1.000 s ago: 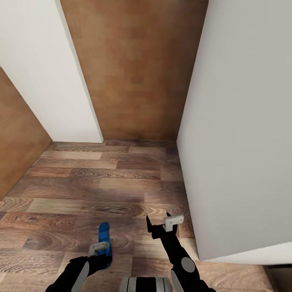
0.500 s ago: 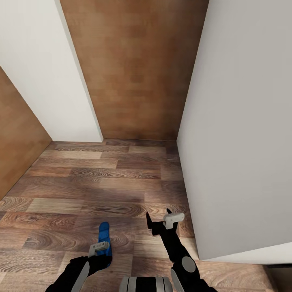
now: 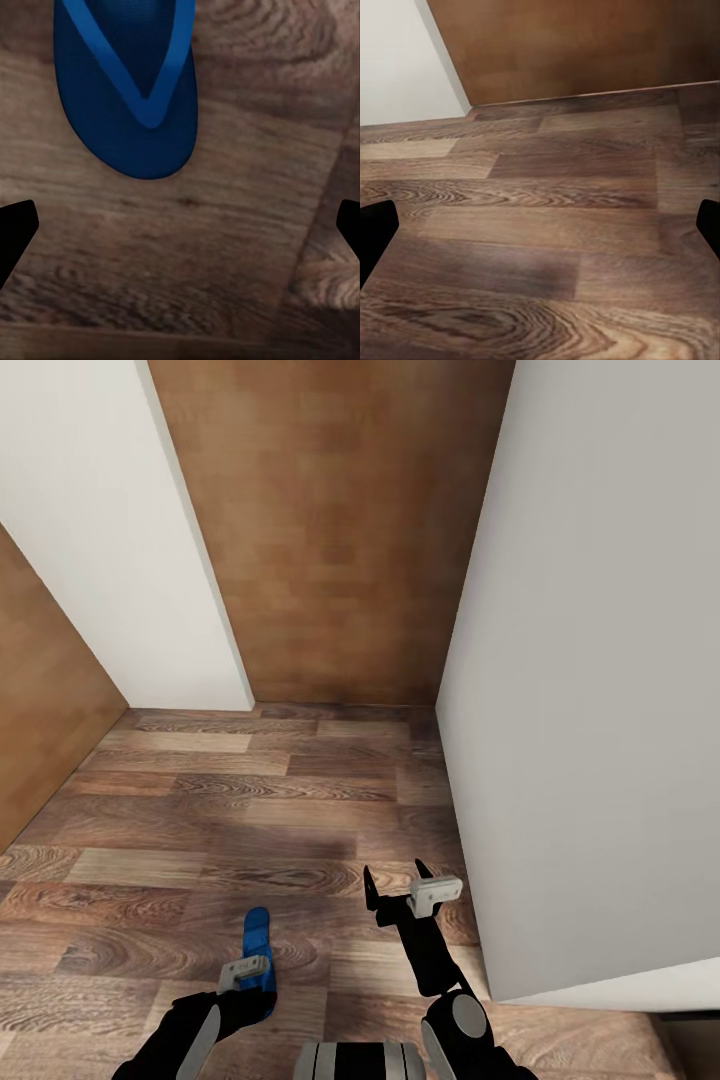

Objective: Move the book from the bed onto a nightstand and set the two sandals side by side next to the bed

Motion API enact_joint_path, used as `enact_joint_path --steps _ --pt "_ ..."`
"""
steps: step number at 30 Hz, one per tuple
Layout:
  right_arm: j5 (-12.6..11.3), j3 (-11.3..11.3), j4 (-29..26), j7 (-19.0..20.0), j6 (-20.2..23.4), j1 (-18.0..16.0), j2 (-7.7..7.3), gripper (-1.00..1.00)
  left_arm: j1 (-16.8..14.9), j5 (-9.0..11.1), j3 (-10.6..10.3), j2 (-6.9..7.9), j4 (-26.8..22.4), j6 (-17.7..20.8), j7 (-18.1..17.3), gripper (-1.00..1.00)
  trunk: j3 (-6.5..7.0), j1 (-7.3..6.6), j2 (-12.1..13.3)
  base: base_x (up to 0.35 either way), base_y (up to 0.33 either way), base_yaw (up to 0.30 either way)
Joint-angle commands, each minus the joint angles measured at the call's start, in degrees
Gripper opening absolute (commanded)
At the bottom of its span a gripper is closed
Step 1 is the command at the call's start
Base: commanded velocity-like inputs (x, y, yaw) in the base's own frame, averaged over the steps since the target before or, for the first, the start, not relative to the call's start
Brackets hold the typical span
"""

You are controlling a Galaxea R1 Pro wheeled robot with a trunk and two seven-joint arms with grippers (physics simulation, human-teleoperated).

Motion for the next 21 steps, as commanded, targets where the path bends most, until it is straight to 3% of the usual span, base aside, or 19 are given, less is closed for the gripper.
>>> enact_joint_path --steps 1,13,21 --pt "-0.4 0.1 0.0 -0.3 -0.2 0.0 -0.03 1.0 0.0 0.1 0.4 -0.07 -0.1 0.4 -0.2 1.0 -0.04 -0.01 0.0 0.0 0.0 0.0" --pt "-0.6 -0.1 0.1 -0.1 -0.2 0.0 -0.03 1.0 0.0 0.1 0.4 -0.05 -0.1 0.4 -0.2 1.0 -0.04 -0.01 0.0 0.004 0.0 0.0" --pt "-0.6 0.0 0.2 -0.1 -0.2 0.0 -0.02 1.0 0.0 0.1 0.5 0.01 -0.1 -1.3 -0.2 1.0 -0.04 -0.01 0.0 0.178 0.0 0.0"
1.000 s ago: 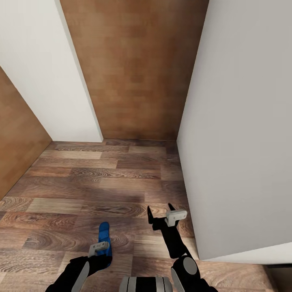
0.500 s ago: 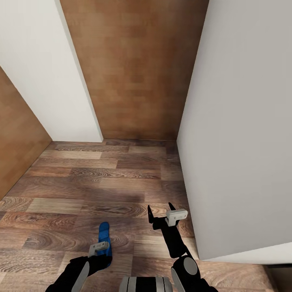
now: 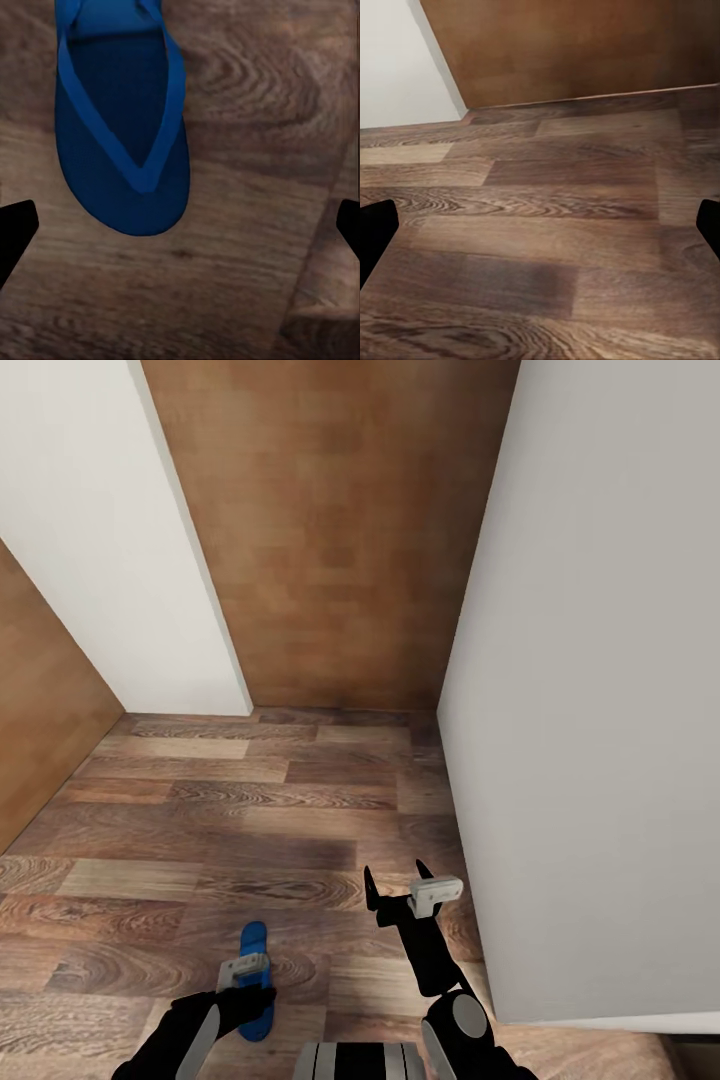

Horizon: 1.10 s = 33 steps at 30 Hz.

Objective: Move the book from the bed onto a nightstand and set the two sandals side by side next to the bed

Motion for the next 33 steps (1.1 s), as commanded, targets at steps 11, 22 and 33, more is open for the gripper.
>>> enact_joint_path --steps 11,22,33 --pt "-0.4 0.2 0.0 -0.3 -0.2 0.0 -0.03 1.0 0.0 0.2 0.3 -0.07 -0.1 -1.1 -0.2 1.0 -0.04 0.0 0.0 0.106 0.0 0.0" --pt "-0.4 0.2 0.0 -0.3 -0.2 0.0 -0.02 1.0 0.0 0.2 0.4 0.01 -0.1 -1.1 -0.2 1.0 -0.04 0.0 0.0 0.141 0.0 0.0" --pt "-0.4 0.3 0.0 -0.3 -0.2 0.0 -0.03 1.0 0.0 0.2 0.4 0.02 -0.1 -1.1 -0.2 1.0 -0.04 0.0 0.0 0.003 0.0 0.0"
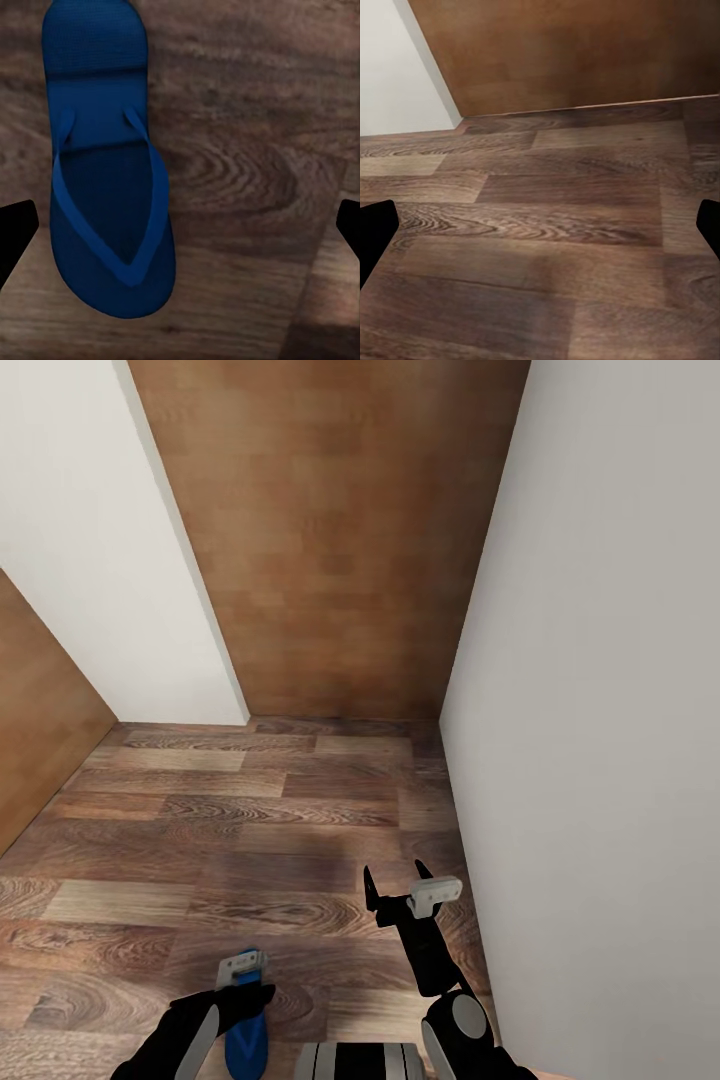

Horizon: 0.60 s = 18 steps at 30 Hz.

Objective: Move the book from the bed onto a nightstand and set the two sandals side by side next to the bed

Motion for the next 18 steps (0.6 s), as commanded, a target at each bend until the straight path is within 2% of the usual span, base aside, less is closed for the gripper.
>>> enact_joint_path --steps 1,18 --pt "-0.4 0.1 0.0 -0.3 -0.2 0.0 -0.03 1.0 0.0 0.2 0.4 -0.07 -0.1 0.4 -0.2 1.0 -0.04 -0.01 0.0 0.0 0.0 0.0" --pt "-0.7 0.1 0.0 -0.2 -0.2 0.0 -0.01 1.0 0.0 0.2 0.4 -0.07 -0.1 0.3 -0.2 1.0 -0.04 -0.01 0.0 0.0 0.0 0.0"
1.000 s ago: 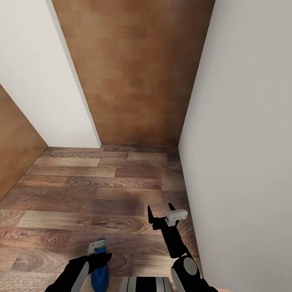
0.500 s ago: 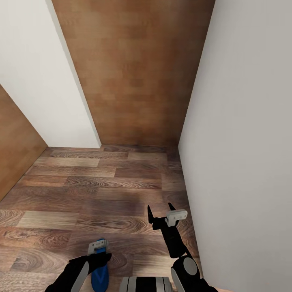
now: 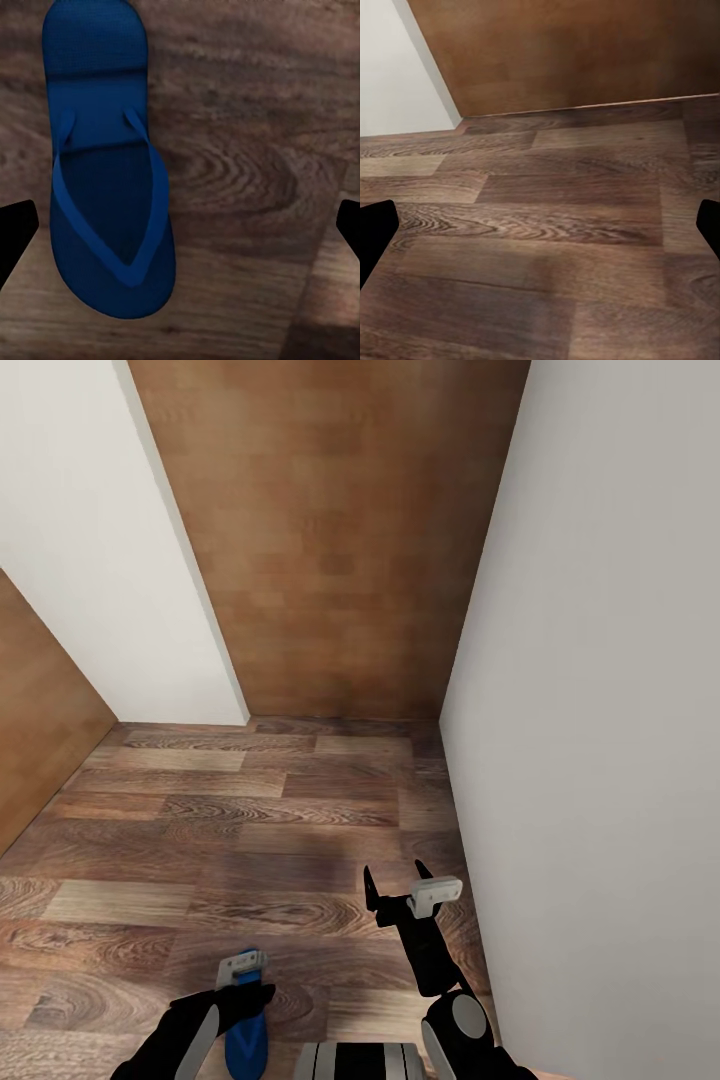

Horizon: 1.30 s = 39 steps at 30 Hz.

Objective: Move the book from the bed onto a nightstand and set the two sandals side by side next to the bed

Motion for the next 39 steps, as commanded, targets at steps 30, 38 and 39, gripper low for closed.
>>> enact_joint_path --steps 30,38,39 --pt "-0.1 0.2 0.0 -0.3 -0.2 0.0 0.05 1.0 -2.0 -0.4 9.6 0.02 -0.5 -6.0 0.4 1.0 -0.04 -0.01 0.0 0.0 0.0 0.0" --pt "-0.1 0.2 0.0 -0.3 -0.2 0.0 0.03 1.0 -2.1 -0.5 9.5 0.08 2.0 -11.9 0.4 1.0 -0.04 -0.01 0.0 0.0 0.0 0.0" --pt "-0.1 0.2 0.0 -0.3 -0.2 0.0 0.04 1.0 -2.1 -0.5 9.5 0.17 3.0 -12.2 0.4 1.0 -0.04 -0.01 0.0 0.0 0.0 0.0"
